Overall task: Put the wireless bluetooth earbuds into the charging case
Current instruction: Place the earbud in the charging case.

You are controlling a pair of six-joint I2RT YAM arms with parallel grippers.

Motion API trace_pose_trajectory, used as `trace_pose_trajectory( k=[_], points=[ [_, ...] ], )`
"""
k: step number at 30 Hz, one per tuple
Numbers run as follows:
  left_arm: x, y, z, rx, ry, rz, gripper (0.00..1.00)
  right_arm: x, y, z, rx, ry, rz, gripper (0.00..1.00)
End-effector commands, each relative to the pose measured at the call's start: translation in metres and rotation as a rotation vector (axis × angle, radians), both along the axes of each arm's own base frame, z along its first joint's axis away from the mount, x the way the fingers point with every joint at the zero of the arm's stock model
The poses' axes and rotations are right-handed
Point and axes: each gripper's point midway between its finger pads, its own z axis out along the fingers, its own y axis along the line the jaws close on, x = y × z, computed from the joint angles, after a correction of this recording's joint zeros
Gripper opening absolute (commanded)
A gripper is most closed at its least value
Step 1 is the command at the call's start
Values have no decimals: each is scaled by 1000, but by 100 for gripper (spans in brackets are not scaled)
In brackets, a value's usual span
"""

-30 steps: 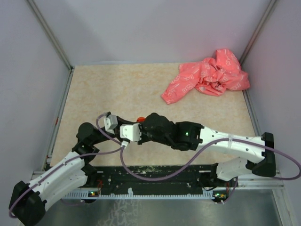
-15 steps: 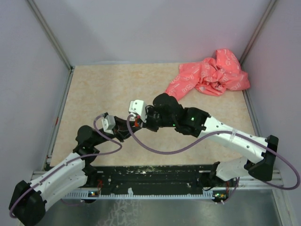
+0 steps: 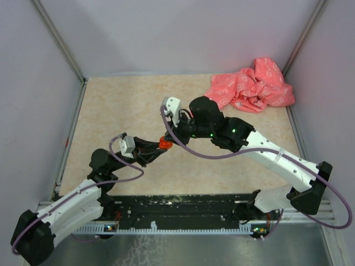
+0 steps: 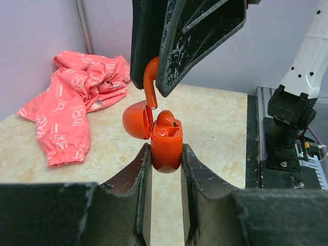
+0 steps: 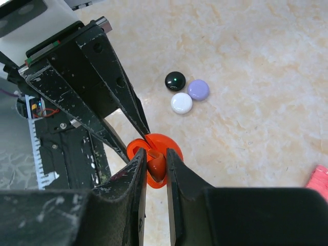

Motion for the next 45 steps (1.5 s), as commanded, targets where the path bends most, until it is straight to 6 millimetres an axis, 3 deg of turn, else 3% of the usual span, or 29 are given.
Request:
trace_pose_trajectory(
  k=[1, 8, 15, 45],
  points=[
    [-6, -1, 11, -34, -33, -25, 0, 3, 5, 27, 69, -4, -15, 16],
    [-1, 0, 9, -35, -20, 0, 0, 0, 0, 27, 47, -38, 15, 16],
    [2, 1, 11, -35, -9, 14, 0, -5, -4, 14, -34, -64, 31, 16],
    [-1, 2, 14, -41, -29, 7, 0, -17, 11, -9, -175, -52, 58, 17]
  ],
)
